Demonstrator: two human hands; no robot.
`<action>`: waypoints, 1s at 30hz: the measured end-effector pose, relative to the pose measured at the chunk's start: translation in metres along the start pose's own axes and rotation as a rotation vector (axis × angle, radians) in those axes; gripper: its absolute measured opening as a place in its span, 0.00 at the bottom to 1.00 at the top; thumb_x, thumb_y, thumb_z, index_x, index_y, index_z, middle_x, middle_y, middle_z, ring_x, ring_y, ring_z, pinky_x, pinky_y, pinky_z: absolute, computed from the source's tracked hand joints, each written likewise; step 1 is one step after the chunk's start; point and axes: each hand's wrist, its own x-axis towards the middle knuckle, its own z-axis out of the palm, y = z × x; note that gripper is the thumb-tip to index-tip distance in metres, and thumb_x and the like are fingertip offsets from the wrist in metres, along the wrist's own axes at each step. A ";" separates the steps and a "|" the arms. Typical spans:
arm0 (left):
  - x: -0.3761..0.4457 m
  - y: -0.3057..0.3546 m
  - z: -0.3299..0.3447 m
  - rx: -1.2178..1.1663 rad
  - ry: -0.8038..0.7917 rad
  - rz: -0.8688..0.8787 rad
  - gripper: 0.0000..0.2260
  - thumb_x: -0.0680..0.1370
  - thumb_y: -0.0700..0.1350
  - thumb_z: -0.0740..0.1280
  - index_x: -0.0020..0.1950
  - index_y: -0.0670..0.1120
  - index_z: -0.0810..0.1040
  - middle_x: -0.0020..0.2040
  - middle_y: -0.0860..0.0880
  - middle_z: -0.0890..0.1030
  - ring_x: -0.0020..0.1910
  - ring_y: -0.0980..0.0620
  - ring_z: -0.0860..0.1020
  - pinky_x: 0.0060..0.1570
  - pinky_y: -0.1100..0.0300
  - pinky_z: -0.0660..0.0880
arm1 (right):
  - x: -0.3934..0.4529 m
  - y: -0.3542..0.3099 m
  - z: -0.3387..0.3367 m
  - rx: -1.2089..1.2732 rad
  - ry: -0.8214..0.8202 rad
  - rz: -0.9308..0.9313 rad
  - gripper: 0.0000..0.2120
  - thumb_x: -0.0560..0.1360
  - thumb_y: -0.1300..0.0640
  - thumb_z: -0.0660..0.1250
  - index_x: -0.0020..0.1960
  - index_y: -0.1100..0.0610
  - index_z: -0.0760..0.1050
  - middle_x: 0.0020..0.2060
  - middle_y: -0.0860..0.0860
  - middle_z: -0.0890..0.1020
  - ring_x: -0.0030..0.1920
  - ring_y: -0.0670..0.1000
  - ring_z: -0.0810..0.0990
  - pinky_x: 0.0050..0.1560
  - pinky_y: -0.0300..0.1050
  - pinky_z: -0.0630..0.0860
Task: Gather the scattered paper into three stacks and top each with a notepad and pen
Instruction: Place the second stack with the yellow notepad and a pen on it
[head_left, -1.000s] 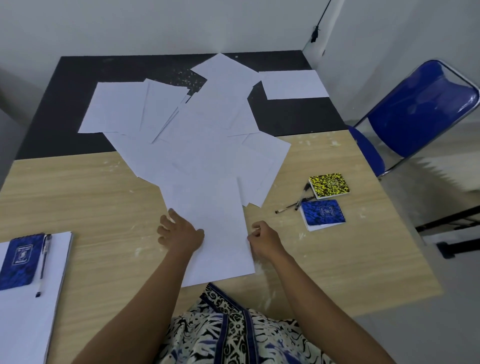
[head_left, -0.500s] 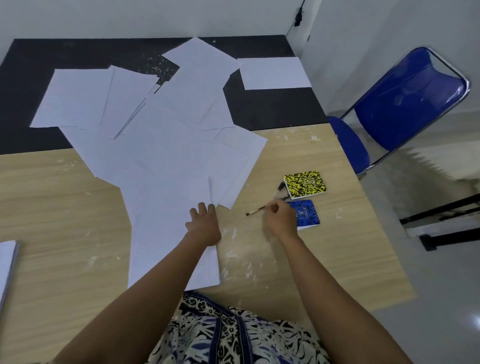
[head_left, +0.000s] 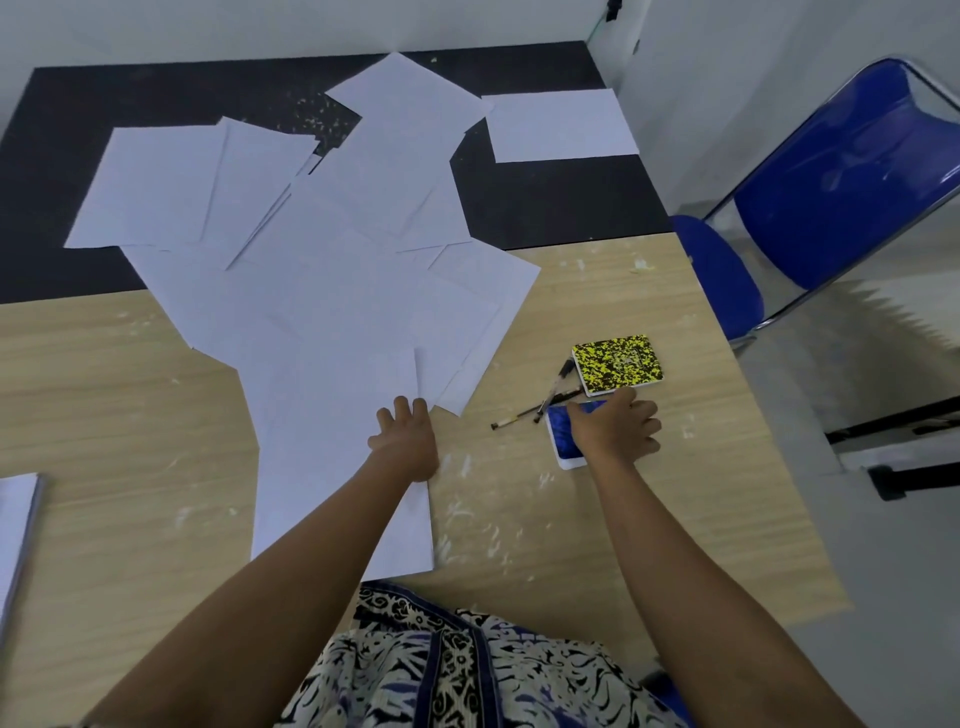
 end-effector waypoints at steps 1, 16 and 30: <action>0.000 0.000 0.000 -0.004 0.001 -0.002 0.34 0.72 0.38 0.68 0.72 0.44 0.53 0.68 0.44 0.56 0.67 0.41 0.59 0.53 0.51 0.71 | 0.000 0.001 0.000 0.005 0.001 0.000 0.34 0.69 0.40 0.71 0.65 0.58 0.63 0.65 0.61 0.66 0.64 0.63 0.65 0.60 0.57 0.65; -0.013 -0.005 0.007 -0.041 0.062 0.028 0.29 0.71 0.36 0.66 0.68 0.43 0.57 0.65 0.44 0.59 0.63 0.43 0.62 0.51 0.53 0.69 | 0.001 -0.004 -0.008 -0.074 -0.178 -0.101 0.42 0.67 0.39 0.70 0.74 0.38 0.51 0.69 0.59 0.58 0.64 0.64 0.63 0.63 0.60 0.60; -0.011 -0.007 0.007 -0.048 0.070 0.051 0.30 0.71 0.38 0.67 0.69 0.43 0.57 0.65 0.44 0.59 0.63 0.42 0.62 0.52 0.53 0.68 | 0.017 -0.019 0.000 0.087 -0.024 0.000 0.23 0.70 0.45 0.72 0.58 0.56 0.71 0.62 0.62 0.69 0.61 0.64 0.69 0.61 0.58 0.62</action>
